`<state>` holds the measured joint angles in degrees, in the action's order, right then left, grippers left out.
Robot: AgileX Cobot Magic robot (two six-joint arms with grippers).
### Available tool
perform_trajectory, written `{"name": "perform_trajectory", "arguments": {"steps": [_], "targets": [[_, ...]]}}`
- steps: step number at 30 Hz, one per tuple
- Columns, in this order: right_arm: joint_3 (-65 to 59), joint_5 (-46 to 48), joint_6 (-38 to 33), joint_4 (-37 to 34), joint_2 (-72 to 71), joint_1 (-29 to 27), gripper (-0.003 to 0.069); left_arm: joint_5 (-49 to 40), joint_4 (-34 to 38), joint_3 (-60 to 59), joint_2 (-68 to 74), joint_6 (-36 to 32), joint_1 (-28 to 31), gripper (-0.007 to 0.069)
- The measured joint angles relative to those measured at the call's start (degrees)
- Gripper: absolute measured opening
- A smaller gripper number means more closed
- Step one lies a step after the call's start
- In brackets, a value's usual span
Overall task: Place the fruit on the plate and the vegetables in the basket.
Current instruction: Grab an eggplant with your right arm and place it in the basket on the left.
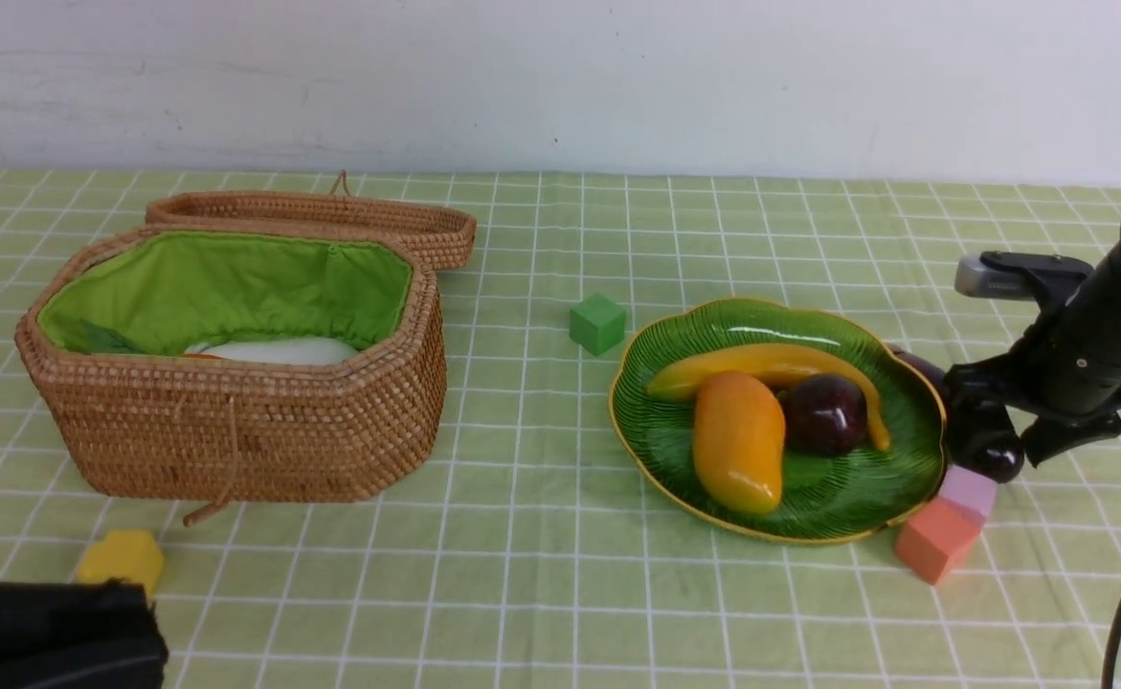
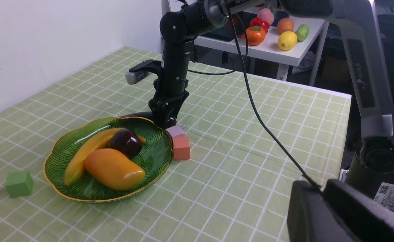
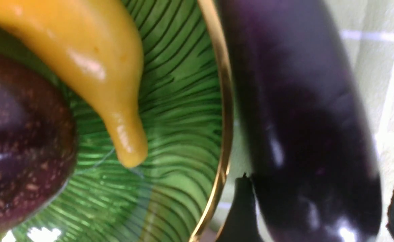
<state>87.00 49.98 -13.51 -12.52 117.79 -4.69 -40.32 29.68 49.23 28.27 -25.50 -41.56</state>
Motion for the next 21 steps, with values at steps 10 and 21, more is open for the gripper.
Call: {"name": "perform_trajectory", "arguments": {"steps": [10, 21], "targets": [[0.00, -1.33, -0.10, 0.20, 1.80, 0.00, 0.0522, 0.00, 0.00, 0.00, 0.00, 0.00, 0.00, 0.0067], [0.18, -1.43, -0.12, 1.40, 2.12, -0.03, 0.0416, 0.00, -0.06, 0.00, 0.00, 0.00, 0.00, 0.0068]]}}
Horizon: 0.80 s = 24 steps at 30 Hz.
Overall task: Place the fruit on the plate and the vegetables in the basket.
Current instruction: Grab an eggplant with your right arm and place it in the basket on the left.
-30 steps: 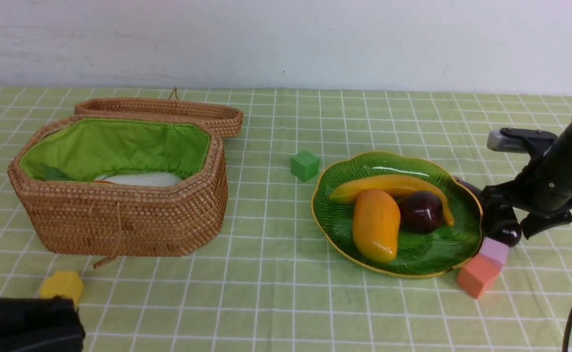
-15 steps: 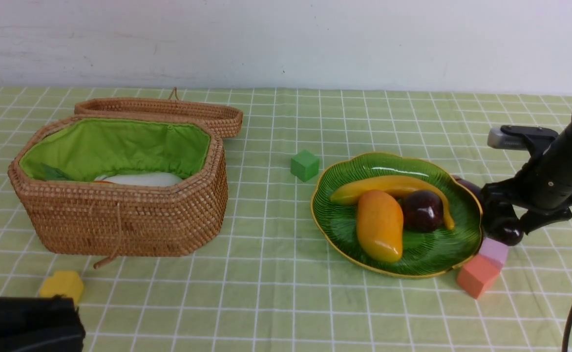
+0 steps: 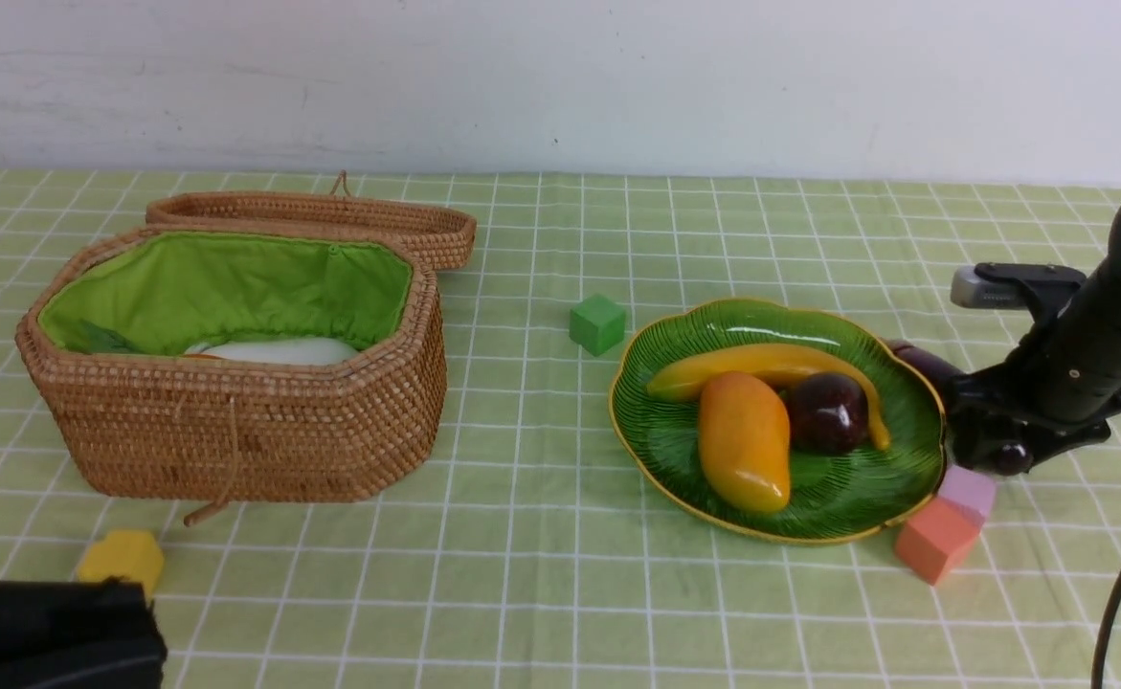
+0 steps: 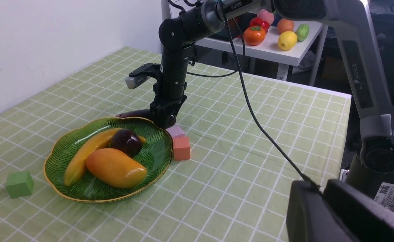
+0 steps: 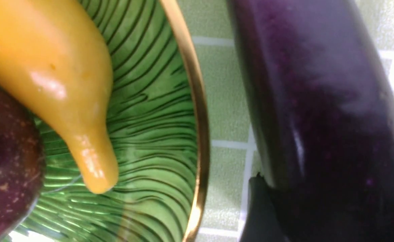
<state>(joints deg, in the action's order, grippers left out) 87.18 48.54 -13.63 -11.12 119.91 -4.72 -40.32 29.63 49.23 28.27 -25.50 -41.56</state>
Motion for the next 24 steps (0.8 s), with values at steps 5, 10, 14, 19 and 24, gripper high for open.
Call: {"name": "perform_trajectory", "arguments": {"steps": [5, 10, 14, 19, 24], "targets": [[-0.17, 2.23, 0.53, 0.85, -1.76, 0.00, 0.0416, 0.00, 0.00, 0.00, 0.00, 0.00, 0.00, 0.0069], [-0.22, 6.46, 5.87, 4.37, -9.40, 0.00, 0.0416, 0.00, -0.04, 0.00, 0.00, 0.00, 0.00, 0.0071], [-0.22, 9.96, 10.20, 3.32, -16.16, 1.22, 0.0416, 0.13, -0.96, 0.00, 0.00, 2.80, 0.00, 0.0071], [2.01, 10.92, 6.61, -3.42, -21.40, 10.87, 0.0416, 1.76, -15.01, 0.00, 0.00, 18.22, 0.00, 0.0071], [11.07, 7.72, -0.93, -9.23, -20.09, 26.46, 0.0416, 0.67, -36.52, 0.00, 0.00, 39.96, 0.00, 0.0052]]}}
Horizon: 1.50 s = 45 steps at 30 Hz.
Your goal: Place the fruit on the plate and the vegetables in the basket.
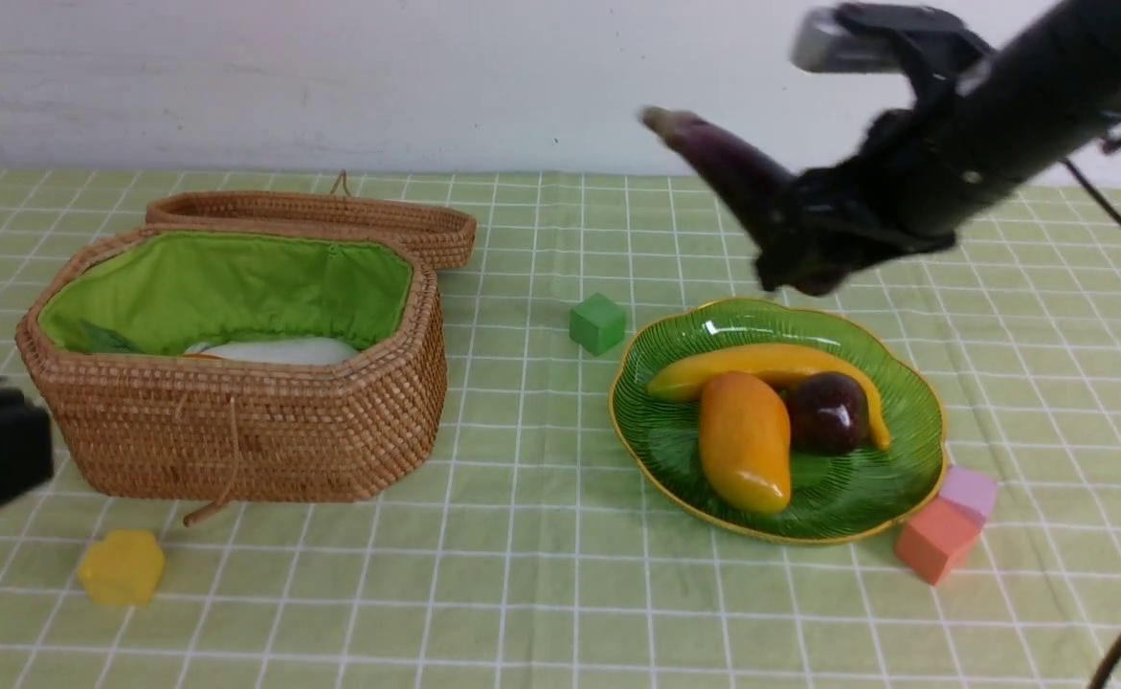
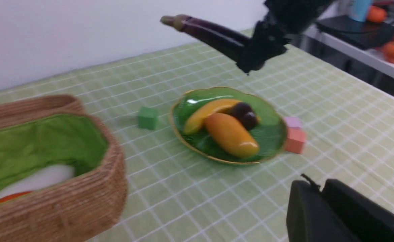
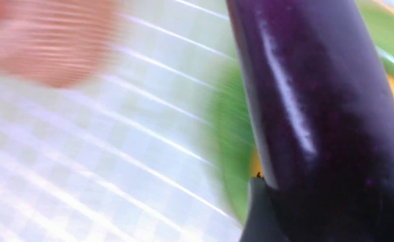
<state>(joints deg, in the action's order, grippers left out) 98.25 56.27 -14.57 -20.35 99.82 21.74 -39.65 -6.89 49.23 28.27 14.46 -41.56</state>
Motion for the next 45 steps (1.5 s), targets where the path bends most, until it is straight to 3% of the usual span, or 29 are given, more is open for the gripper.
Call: {"name": "perform_trajectory", "arguments": {"steps": [4, 11, 21, 23, 28, 32, 35, 39, 40, 41, 42, 45], "targets": [[9.32, -6.30, -4.96, -1.32, 6.08, 10.46, 0.0416, -3.48, -15.81, 0.00, -0.07, 15.78, 0.00, 0.0042], [23.58, -17.33, -9.00, -1.38, 21.38, 19.00, 0.0416, -7.46, -28.09, 0.00, -3.37, 27.48, 0.00, 0.0039], [30.59, -23.64, -13.89, 0.34, 32.85, 19.65, 0.0419, -9.20, -28.87, 0.00, -8.08, 28.83, 0.00, 0.0039], [30.65, -23.64, -13.89, 0.34, 32.85, 19.65, 0.0448, -9.20, -28.86, 0.00, -8.08, 28.83, 0.00, 0.0039], [30.84, -22.96, -12.50, 1.05, 30.98, 19.65, 0.0647, -8.45, -28.81, 0.00, -8.08, 28.83, 0.00, 0.0039], [30.84, -18.66, -12.48, 2.31, 26.44, 19.65, 0.0667, -8.16, -28.81, 0.00, -8.08, 28.83, 0.00, 0.0039], [30.89, -12.28, -11.30, 3.59, 21.57, 19.65, 0.0615, -8.16, -28.76, 0.00, -8.08, 28.83, 0.00, 0.0039], [31.08, 5.19, -3.98, 6.84, 12.77, 19.65, 0.0427, -6.07, -26.73, -0.30, -8.08, 26.62, 0.00, 0.0039], [31.08, 5.19, -3.98, 7.05, 12.44, 19.65, 0.0427, -5.82, -26.57, -0.37, -8.08, 26.62, 0.00, 0.0039], [31.08, 11.51, -1.99, 8.90, 10.34, 19.65, 0.0337, -3.43, -25.15, -1.26, -8.08, 25.10, 0.00, 0.0039], [31.08, 12.04, -1.80, 8.90, 10.10, 19.65, 0.0326, -3.43, -24.95, -1.41, -8.08, 24.92, 0.00, 0.0039], [29.59, 15.60, 3.06, 13.86, 5.66, 19.65, 0.0104, 3.81, -20.96, -5.30, -8.21, 21.62, 0.00, 0.0039]]}}
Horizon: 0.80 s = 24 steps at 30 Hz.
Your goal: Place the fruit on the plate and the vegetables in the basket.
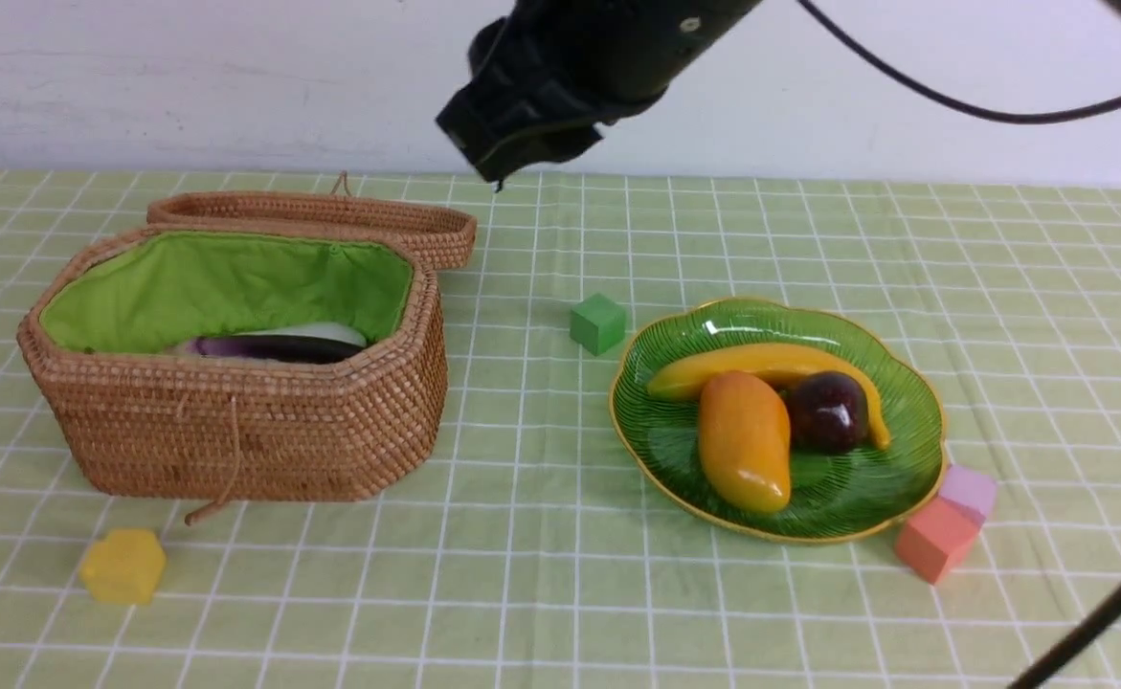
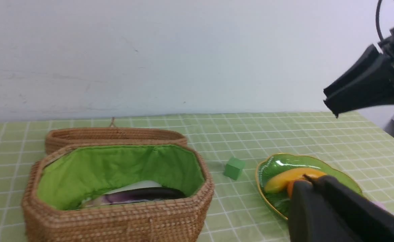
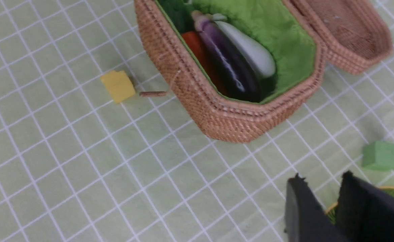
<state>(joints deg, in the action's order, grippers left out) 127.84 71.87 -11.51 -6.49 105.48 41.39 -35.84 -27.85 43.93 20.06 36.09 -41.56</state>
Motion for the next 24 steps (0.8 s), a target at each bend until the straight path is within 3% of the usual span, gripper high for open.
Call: {"name": "perform_trajectory", "arguments": {"steps": [4, 11, 16, 24], "targets": [[-6.14, 0.23, 5.73, 5.02, -5.64, -0.04, -0.0012, 8.27, 3.17, -6.43, -2.35, -0.72, 0.00, 0.0039], [-30.72, 0.23, 14.61, 9.77, -23.44, -0.11, -0.0016, 18.51, 5.34, -18.88, -12.39, 1.15, 0.00, 0.0017], [-50.64, 0.28, 25.00, 9.87, -38.34, -0.11, -0.0013, 25.98, 5.45, -26.66, -17.84, 1.65, 0.00, -0.0006], [-69.67, -1.30, 34.95, 9.99, -56.02, -0.11, -0.0008, 26.39, 5.45, -30.16, -18.15, 1.78, 0.00, -0.0006]]}}
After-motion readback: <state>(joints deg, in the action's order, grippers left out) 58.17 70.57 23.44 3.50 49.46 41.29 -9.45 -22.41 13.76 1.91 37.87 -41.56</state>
